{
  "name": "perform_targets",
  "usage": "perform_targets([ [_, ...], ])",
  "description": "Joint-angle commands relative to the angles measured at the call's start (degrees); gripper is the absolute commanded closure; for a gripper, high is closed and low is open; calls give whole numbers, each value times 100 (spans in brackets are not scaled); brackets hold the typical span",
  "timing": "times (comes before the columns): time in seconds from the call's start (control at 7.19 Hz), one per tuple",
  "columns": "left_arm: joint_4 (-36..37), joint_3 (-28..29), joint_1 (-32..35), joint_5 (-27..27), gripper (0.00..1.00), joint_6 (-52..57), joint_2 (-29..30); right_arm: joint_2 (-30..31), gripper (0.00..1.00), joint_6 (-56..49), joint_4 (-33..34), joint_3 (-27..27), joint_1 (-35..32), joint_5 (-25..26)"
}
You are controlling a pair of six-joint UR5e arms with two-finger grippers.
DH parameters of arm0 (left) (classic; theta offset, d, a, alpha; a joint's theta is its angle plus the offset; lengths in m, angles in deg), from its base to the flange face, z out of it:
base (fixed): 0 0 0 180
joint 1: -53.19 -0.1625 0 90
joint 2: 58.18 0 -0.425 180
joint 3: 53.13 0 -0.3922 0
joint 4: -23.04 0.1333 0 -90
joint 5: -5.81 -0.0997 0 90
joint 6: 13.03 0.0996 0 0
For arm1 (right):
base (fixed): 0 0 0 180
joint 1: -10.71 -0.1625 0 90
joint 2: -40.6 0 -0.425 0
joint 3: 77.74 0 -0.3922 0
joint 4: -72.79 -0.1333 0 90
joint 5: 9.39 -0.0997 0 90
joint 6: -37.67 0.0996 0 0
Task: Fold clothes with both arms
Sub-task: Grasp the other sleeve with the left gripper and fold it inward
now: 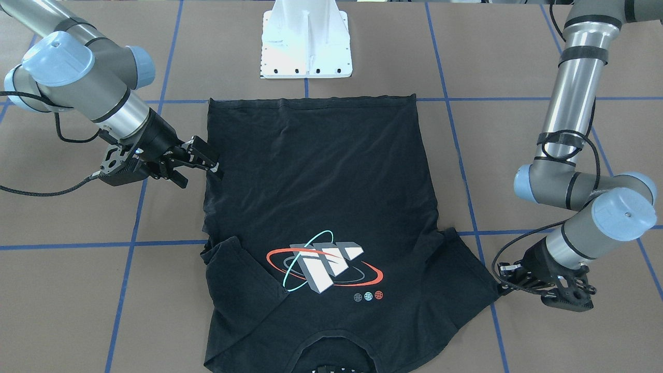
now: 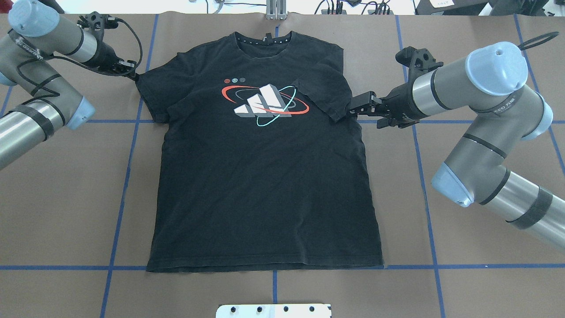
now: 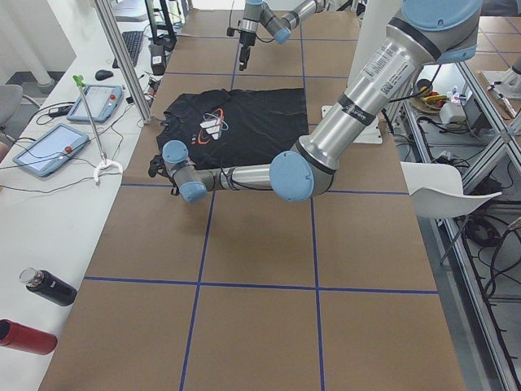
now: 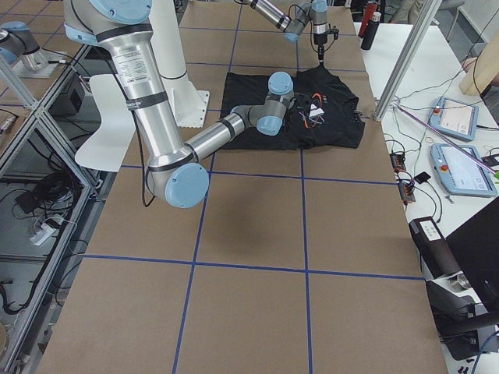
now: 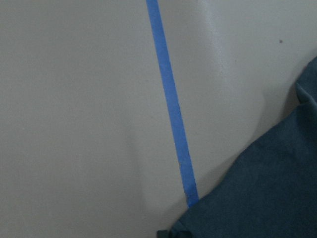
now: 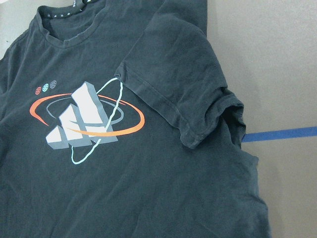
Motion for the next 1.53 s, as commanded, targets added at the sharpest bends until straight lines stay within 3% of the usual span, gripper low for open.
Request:
perform_targets([
  [0.0, 49, -874, 126, 430, 100, -574, -124, -6, 0, -9, 0, 0, 1, -9],
  [0.42, 128, -1476, 49, 592, 100, -2058, 92, -15, 0, -9, 0, 0, -8, -9],
  [0.7, 119, -1425, -424, -281, 100, -2466, 348, -6, 0, -26, -9, 52, -8, -9],
  [1.39, 128, -1196, -865, -1287, 100, -2906, 648, -50, 0, -70, -61, 325, 1, 0],
])
